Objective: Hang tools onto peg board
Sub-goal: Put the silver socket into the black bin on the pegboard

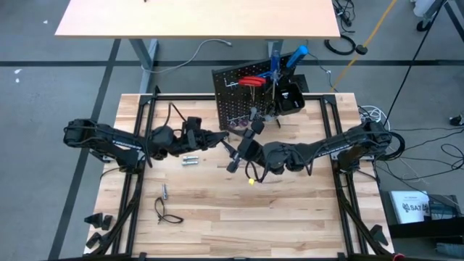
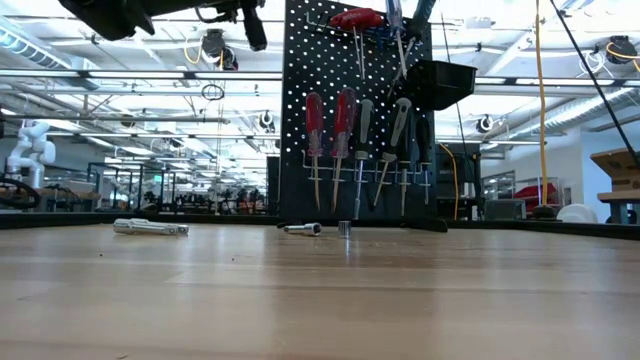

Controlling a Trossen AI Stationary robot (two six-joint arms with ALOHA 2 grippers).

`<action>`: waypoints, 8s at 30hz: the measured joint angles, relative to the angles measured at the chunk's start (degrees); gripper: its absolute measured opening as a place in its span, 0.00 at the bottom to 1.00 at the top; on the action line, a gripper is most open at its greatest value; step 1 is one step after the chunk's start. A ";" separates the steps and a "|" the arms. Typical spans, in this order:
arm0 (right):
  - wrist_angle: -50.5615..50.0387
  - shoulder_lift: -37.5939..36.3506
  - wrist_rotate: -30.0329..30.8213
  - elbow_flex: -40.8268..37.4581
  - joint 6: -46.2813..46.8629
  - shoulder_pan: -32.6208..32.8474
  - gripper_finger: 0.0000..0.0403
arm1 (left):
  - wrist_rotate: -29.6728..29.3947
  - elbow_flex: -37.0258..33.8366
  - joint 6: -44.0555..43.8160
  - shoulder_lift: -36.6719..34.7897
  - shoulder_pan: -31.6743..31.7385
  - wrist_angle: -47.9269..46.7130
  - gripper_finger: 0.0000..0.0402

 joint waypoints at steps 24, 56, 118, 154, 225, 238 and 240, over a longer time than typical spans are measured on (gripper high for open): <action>-3.07 -0.71 4.56 -0.08 0.57 1.23 0.13 | 6.35 1.35 1.83 -0.24 2.23 -4.70 0.48; -65.28 -37.19 7.60 -0.04 41.65 -4.77 0.13 | -2.25 5.55 37.21 -7.62 -2.04 -48.67 0.49; -67.98 -33.62 -28.05 -0.04 39.80 -25.83 0.56 | -3.92 8.50 56.69 -6.55 -6.67 -65.94 0.49; -35.98 -31.91 -12.81 -24.94 68.50 14.63 0.56 | 0.92 11.08 66.88 34.54 2.84 -29.84 0.49; 1.36 -8.03 -0.07 -3.63 -10.70 6.11 0.56 | 7.05 14.91 15.76 4.02 -0.33 -11.51 0.13; 1.59 -6.32 3.74 -2.60 -12.83 5.17 0.36 | 8.76 14.88 14.70 4.04 0.07 -12.33 0.15; 1.78 -6.36 3.87 -2.60 -13.34 5.21 0.30 | 9.97 14.88 14.37 4.02 0.43 -12.83 0.15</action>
